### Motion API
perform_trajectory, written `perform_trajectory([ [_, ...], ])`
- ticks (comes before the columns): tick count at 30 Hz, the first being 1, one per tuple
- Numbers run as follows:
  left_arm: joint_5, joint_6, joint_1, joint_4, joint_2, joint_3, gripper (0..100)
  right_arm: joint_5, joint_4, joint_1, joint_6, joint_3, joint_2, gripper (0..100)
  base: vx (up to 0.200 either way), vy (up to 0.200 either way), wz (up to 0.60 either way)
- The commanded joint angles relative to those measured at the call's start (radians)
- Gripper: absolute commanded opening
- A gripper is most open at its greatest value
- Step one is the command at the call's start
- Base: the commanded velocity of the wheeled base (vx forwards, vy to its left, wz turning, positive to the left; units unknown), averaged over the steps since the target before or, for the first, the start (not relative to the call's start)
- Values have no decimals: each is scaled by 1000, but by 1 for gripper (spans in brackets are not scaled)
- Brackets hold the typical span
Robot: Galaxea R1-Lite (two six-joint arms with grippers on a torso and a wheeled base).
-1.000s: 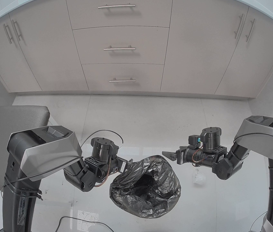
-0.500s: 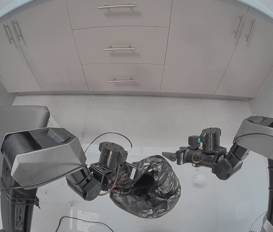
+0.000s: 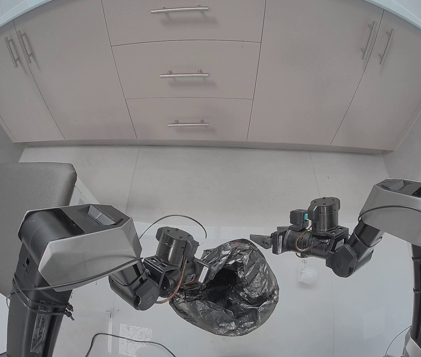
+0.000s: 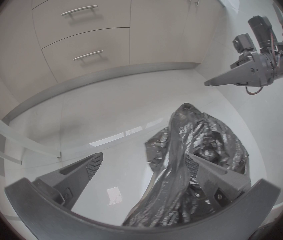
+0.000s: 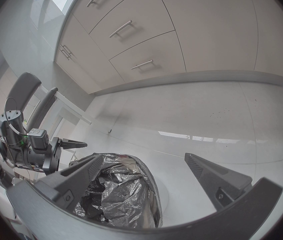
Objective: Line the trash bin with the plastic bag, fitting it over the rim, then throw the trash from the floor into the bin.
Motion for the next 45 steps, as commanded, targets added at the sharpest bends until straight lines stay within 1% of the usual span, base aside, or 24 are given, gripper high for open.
perform_trajectory([
  [1,21,1,14,0,13,-9,100,1,0,1,0,0,2,100,0,0,0],
  [4,41,2,32,0,12,-18,100,1,0,1,0,0,4,100,0,0,0],
  [10,43,5,66,0,-1,-22,100,1,0,1,0,-2,2,100,0,0,0],
  [19,43,5,78,0,-13,-22,100,-1,0,-1,0,-3,5,100,0,0,0],
  [24,43,5,89,0,-1,-26,100,-1,0,-1,0,-5,7,100,0,0,0],
  [30,41,5,132,1,32,-52,100,-1,-2,1,-1,-5,17,100,0,0,0],
  [34,41,5,146,0,47,-52,100,-12,-3,-1,-1,-18,33,100,0,0,0],
  [42,39,-9,160,0,50,-65,100,-18,-2,-2,-1,-25,39,100,0,0,0],
  [45,41,-47,158,-2,21,-49,100,-19,-3,-6,-3,-28,57,100,0,0,0],
])
